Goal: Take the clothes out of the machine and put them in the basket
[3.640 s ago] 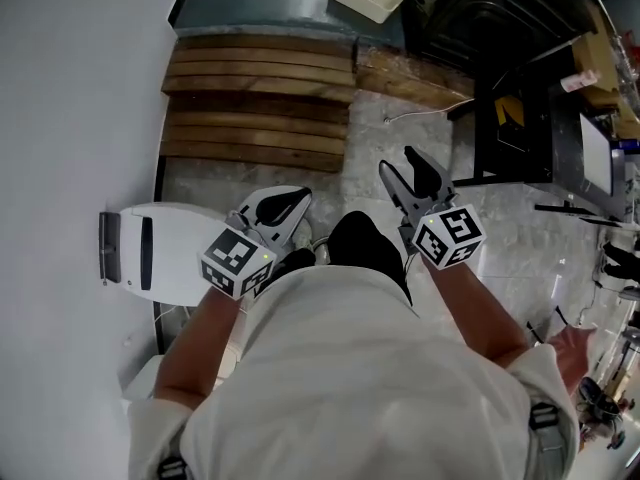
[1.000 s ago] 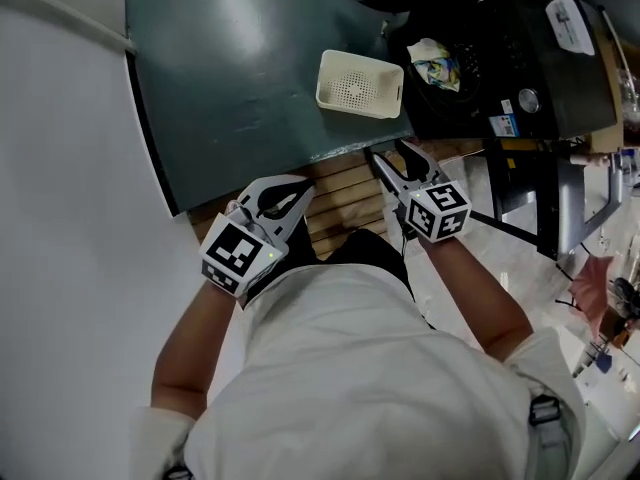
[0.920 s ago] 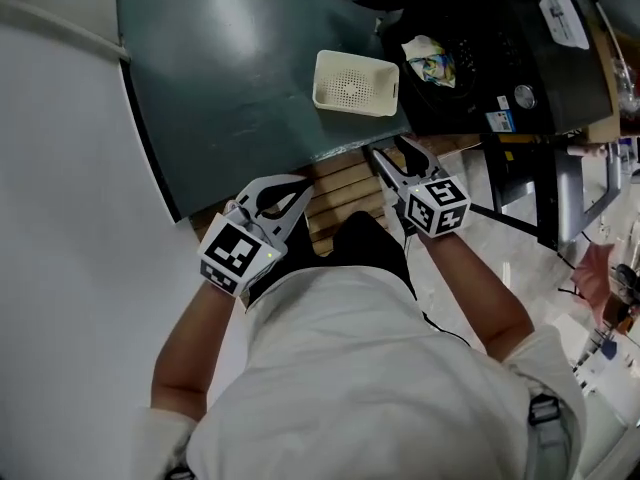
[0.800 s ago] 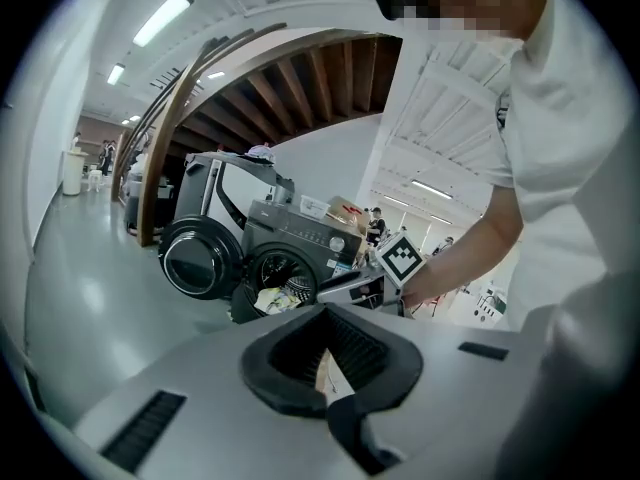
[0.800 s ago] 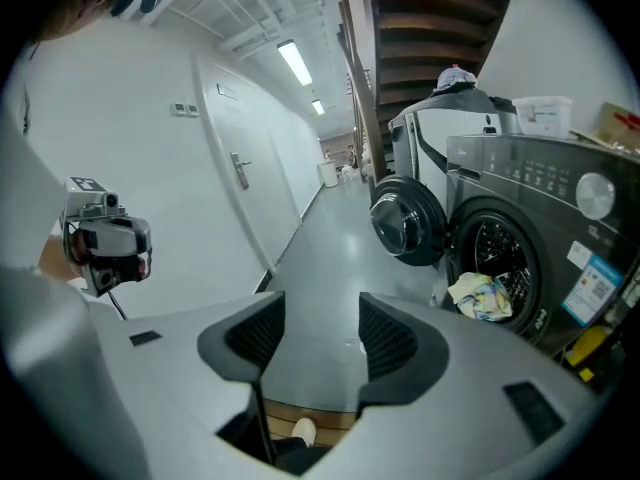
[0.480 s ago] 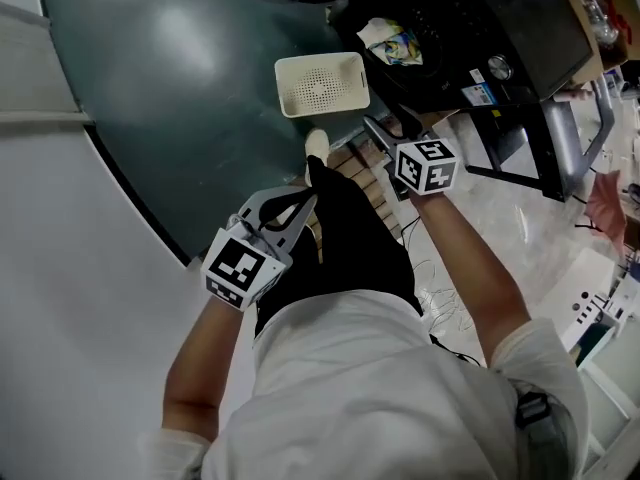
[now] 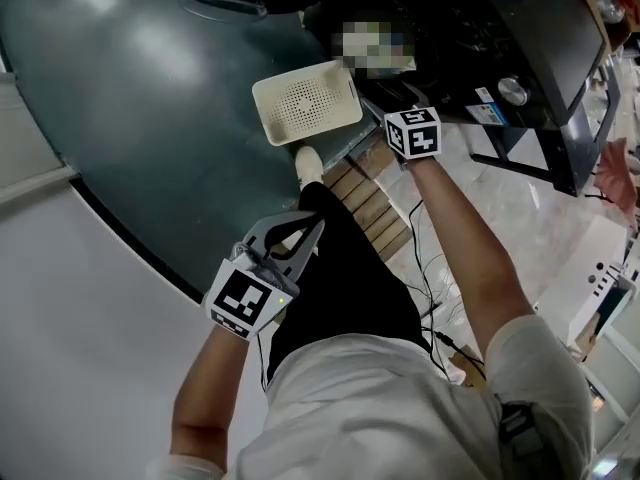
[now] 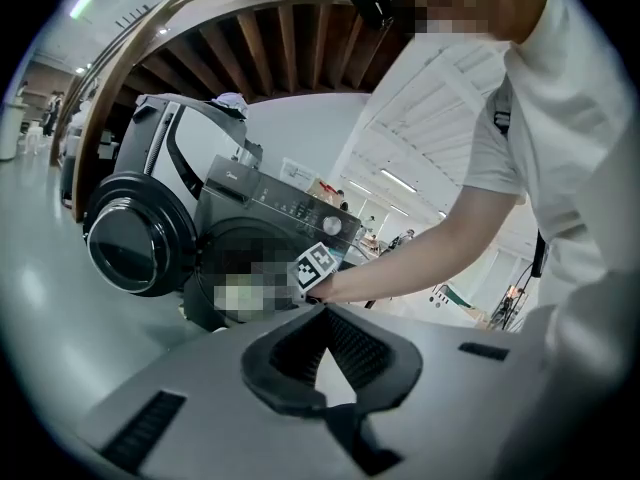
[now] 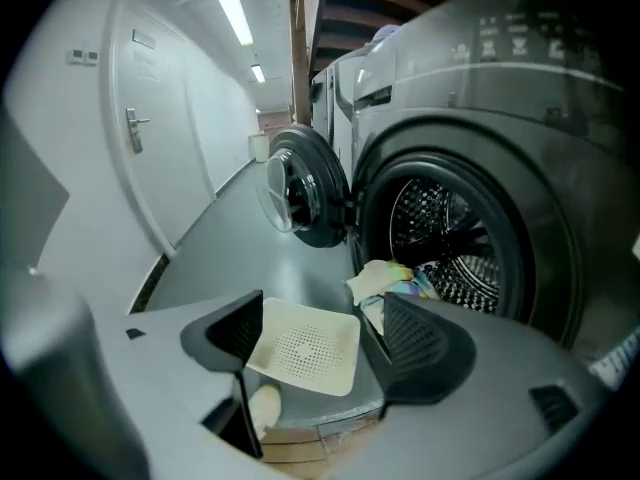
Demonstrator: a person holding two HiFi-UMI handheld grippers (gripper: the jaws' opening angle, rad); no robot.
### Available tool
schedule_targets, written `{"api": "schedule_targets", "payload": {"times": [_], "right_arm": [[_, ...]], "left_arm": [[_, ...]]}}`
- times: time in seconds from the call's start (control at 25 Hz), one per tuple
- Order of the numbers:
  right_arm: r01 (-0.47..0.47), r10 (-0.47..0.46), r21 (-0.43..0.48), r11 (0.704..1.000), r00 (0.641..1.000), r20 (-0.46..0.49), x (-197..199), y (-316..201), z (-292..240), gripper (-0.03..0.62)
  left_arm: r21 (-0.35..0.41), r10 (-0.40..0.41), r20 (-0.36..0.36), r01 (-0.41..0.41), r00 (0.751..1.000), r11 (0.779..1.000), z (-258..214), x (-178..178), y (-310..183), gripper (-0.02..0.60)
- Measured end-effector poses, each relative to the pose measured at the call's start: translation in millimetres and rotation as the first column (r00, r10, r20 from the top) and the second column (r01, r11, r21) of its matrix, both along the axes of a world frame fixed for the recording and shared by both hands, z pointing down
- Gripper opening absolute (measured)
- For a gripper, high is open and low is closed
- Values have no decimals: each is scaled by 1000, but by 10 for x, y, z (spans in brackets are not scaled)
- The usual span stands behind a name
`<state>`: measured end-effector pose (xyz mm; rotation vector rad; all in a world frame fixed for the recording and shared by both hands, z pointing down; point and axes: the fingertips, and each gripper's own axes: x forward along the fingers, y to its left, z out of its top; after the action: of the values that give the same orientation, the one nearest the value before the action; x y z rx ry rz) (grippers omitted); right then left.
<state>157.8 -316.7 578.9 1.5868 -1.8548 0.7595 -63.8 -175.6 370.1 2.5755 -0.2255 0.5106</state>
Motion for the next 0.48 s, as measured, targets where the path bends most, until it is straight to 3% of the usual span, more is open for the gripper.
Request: {"api": "schedule_targets", "payload": {"times": [0.28, 0.48], "right_arm": [[-51, 46, -66, 997, 996, -73, 498, -549, 660, 373], [-16, -4, -117, 993, 985, -171, 798, -868, 1029, 390]], "left_arm": [[-31, 45, -18, -46, 999, 998, 316, 333, -462, -5], [-49, 53, -26, -54, 998, 997, 520, 444, -775, -5]]}}
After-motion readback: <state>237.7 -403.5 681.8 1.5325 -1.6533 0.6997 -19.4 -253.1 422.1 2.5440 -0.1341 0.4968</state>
